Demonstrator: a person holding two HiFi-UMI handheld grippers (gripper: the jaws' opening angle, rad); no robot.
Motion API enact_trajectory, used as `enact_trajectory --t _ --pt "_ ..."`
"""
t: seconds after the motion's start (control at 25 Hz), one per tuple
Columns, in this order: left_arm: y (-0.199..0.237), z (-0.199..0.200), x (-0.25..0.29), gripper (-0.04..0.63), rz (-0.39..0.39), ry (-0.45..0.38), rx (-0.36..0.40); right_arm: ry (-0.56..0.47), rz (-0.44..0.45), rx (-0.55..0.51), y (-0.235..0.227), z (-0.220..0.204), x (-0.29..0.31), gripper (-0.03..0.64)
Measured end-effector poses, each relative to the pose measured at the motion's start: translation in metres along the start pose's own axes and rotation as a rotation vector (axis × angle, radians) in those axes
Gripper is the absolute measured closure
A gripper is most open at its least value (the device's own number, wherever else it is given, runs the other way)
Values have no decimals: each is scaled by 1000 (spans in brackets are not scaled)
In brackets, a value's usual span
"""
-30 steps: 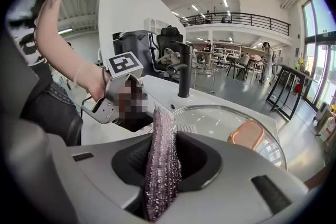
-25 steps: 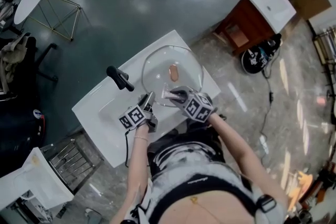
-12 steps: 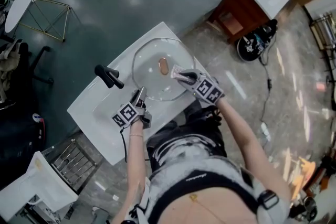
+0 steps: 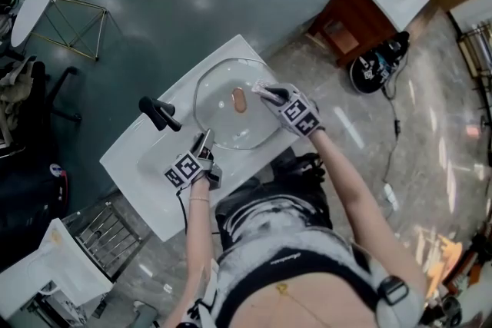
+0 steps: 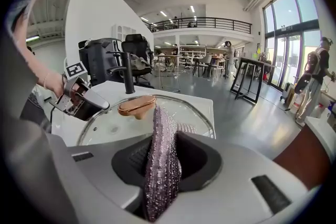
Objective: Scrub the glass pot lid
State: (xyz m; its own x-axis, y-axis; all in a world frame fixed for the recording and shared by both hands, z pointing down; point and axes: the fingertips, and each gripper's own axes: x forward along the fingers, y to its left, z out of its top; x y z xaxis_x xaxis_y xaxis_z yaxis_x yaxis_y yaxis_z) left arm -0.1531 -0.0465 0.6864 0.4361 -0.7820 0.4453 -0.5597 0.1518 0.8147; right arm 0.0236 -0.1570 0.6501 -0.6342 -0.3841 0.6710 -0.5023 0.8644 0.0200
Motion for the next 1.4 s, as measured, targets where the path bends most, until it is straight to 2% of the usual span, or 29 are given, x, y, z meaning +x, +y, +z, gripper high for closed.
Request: enact_trajectory --t 0.48,1.04,1.4 --pt "0 1 -1 469 7 -10 -4 11 -46 0 -3 2 3 523" --pt "1 1 0 468 2 2 2 -7 48 -64 54 -15 -18 523" --pt "-1 1 0 468 -4 -1 12 4 183 -212 113 -8 -16 523"
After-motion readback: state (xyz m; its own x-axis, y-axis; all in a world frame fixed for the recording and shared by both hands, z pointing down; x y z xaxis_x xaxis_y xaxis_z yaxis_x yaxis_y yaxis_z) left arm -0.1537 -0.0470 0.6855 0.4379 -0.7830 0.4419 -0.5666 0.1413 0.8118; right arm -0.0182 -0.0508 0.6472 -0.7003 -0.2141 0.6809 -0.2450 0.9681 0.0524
